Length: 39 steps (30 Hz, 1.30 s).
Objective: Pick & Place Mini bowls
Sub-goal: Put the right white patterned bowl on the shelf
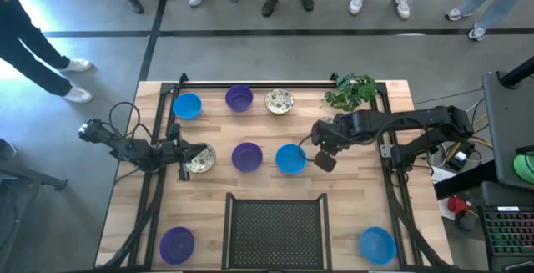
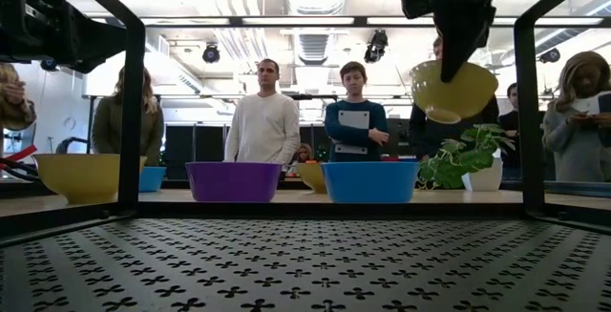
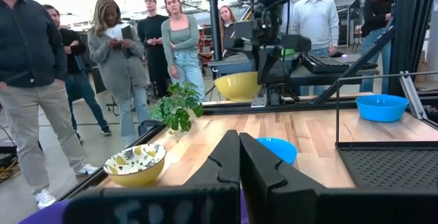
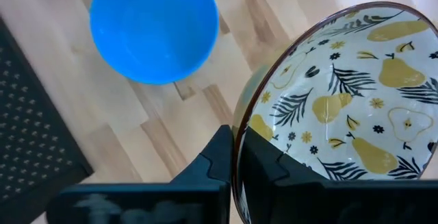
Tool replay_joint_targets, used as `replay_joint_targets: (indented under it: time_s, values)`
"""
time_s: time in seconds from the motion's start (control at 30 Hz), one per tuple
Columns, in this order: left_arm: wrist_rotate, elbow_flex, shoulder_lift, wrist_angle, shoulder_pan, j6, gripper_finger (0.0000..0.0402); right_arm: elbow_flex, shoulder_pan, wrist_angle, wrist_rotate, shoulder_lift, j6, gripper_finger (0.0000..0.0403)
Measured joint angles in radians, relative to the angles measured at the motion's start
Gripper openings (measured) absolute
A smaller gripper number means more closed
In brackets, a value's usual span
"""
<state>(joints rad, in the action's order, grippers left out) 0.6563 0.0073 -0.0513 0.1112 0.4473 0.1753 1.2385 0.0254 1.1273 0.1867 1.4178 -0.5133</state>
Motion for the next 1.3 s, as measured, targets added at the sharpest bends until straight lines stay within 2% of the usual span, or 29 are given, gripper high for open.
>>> replay_joint_targets:
  time_s: [0.47, 0.83, 1.07, 1.3]
  values:
    - [0.000, 0.000, 0.000, 0.000, 0.000, 0.000, 0.0000, 0.105, 0.000, -0.009, -0.001, 0.010, 0.078, 0.0012]
    - [0.000, 0.000, 0.000, 0.000, 0.000, -0.017, 0.0000, 0.248, 0.021, 0.038, -0.015, 0.175, 0.211, 0.0012]
    - [0.000, 0.000, 0.000, -0.001, 0.000, -0.019, 0.0000, 0.343, 0.097, 0.049, -0.017, 0.217, 0.201, 0.0012]
    - [-0.001, 0.000, 0.000, -0.010, 0.000, -0.016, 0.0000, 0.360, 0.210, 0.015, -0.038, 0.221, 0.145, 0.0012]
